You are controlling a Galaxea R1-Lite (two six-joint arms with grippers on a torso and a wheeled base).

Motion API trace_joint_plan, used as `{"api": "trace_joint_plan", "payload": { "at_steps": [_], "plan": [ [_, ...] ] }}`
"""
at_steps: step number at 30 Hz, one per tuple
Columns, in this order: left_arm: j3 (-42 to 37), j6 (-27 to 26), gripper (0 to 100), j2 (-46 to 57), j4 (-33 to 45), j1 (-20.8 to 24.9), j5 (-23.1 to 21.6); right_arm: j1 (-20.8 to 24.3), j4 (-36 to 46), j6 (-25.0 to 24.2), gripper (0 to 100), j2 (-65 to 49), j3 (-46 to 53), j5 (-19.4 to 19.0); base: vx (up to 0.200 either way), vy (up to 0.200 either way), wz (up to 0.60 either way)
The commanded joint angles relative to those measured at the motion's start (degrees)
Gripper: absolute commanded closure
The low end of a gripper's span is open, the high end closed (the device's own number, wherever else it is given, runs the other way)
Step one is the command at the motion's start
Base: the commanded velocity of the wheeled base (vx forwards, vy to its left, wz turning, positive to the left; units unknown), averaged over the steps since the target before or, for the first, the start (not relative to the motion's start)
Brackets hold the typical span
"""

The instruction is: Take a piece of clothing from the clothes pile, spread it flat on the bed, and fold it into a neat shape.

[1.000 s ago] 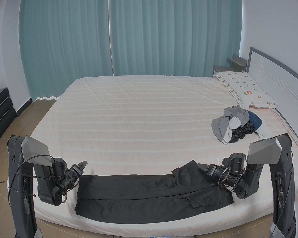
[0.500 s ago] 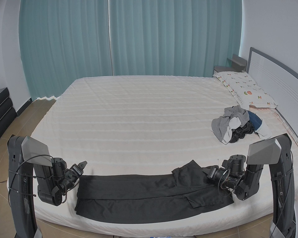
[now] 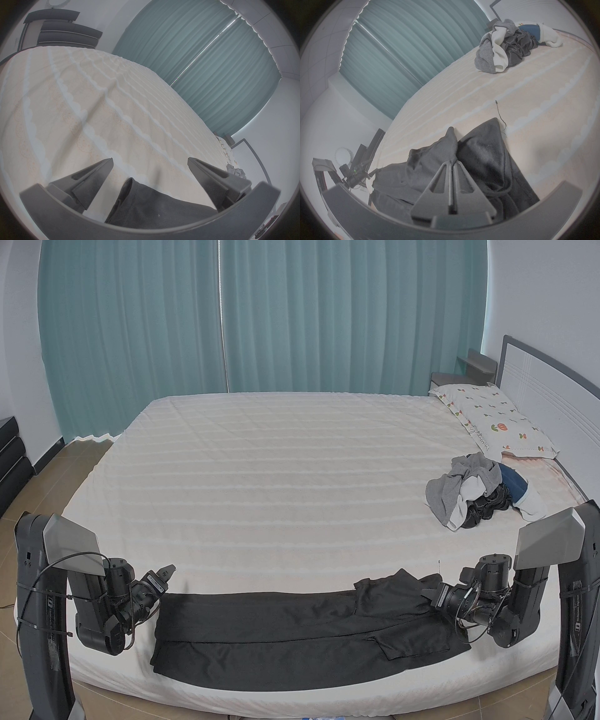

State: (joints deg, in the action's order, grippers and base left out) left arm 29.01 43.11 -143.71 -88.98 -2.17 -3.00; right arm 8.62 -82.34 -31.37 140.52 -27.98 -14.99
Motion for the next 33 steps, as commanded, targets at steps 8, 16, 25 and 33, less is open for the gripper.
{"api": "trace_joint_plan", "payload": {
  "at_steps": [8,16,25,33],
  "plan": [
    [-0.10,-0.13,0,-0.07,-0.49,-0.03,0.10,-0.62,-4.24,6.67,100,-0.25,7.76,-3.37,0.000,0.000,0.00],
    [-0.36,-1.18,0,-0.07,-0.49,-0.03,0.10,-0.62,-5.20,10.01,100,0.46,10.31,-4.69,0.000,0.000,0.00],
    [-0.62,-1.36,0,-0.16,-0.49,-0.03,0.10,-0.88,-5.99,10.98,0,1.16,10.22,-4.78,0.000,0.000,0.00],
    [-0.89,-3.73,0,-0.87,-0.49,0.06,0.10,-3.87,-7.05,5.35,0,-2.27,7.67,-4.25,0.000,0.000,0.00]
  ]
}}
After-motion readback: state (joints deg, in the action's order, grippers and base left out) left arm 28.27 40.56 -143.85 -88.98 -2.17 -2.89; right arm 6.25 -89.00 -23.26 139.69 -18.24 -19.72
